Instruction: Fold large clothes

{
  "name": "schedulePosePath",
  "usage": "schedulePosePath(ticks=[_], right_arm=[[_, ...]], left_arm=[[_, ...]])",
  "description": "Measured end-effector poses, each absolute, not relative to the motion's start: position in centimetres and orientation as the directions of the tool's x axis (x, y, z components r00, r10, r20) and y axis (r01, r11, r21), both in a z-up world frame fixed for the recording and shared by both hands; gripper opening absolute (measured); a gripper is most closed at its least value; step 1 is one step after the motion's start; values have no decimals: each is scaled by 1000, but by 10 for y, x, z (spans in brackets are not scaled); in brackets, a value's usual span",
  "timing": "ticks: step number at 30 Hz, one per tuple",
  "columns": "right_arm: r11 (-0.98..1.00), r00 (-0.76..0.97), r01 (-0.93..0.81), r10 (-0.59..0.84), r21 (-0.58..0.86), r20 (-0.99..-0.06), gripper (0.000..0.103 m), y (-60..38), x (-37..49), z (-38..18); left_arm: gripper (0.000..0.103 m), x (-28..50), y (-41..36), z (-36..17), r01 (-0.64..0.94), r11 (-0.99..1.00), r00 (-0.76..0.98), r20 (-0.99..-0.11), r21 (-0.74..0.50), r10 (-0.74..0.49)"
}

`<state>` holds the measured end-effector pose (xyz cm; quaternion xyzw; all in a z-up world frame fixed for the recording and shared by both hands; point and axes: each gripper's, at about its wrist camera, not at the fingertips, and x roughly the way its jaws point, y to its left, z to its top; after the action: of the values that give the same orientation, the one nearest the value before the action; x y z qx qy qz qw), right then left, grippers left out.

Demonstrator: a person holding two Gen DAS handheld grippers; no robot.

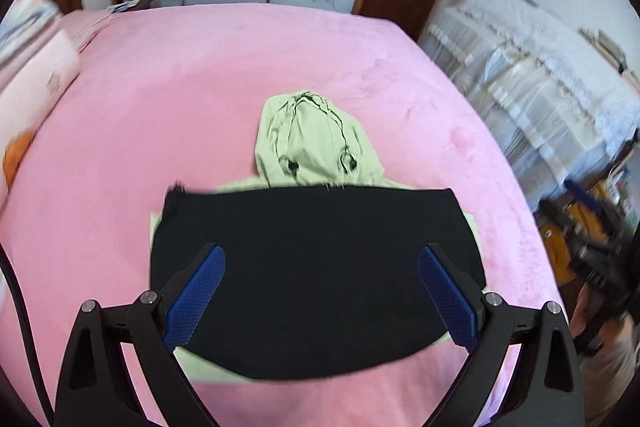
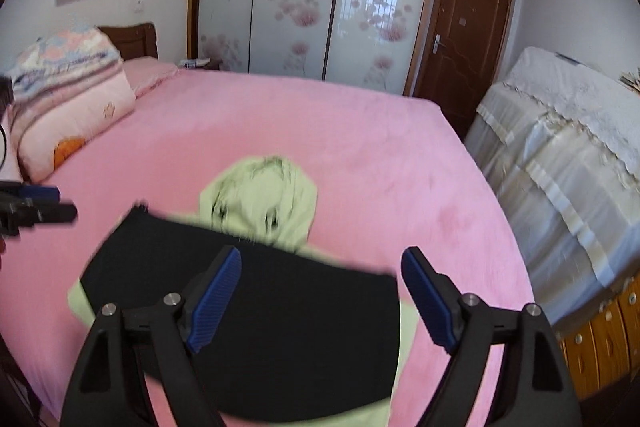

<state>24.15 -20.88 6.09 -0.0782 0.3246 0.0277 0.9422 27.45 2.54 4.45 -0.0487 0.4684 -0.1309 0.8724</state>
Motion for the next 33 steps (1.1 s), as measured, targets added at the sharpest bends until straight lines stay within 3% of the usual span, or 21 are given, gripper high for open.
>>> schedulePosePath(ticks=[3,8,15,21,25,27,28,29,30,31,33], right_arm=[[987,796,-80,-21,-140,-606,83,-212,300,75],[997,733,-66,25,-35,-680,83,-225,409,52],[998,580,-19,63,64,-812,82,-232,538,-61],[990,463,46,98,134,-881,82,-233,592,-150],[973,429,65,171,219,-887,82,-234,612,-181],[962,418,65,215,265,-883,73,-233,617,-190],[960,416,61,223,272,-881,57,-231,619,-193],[961,407,50,229,272,-884,47,-228,621,-197],[962,401,40,234,272,-886,19,-224,623,-200],[963,394,34,231,266,-889,10,-220,622,-202],[976,422,9,194,218,-886,4,-211,616,-195]], left_arm=[[97,321,15,54,197,970,560,-797,-140,-228],[97,424,3,34,194,979,560,-813,-61,-162],[97,549,18,-85,98,994,434,-896,-52,-90],[97,585,38,-170,24,997,335,-940,-69,-73],[97,600,43,-204,7,995,276,-956,-96,-94],[94,603,43,-210,13,993,273,-955,-117,-116],[77,603,41,-210,16,991,284,-950,-131,-130],[38,603,39,-209,27,987,288,-944,-161,-162],[14,604,39,-209,34,983,284,-941,-181,-183],[6,603,34,-207,48,977,276,-938,-206,-212],[5,595,23,-196,81,991,332,-935,-106,-127]])
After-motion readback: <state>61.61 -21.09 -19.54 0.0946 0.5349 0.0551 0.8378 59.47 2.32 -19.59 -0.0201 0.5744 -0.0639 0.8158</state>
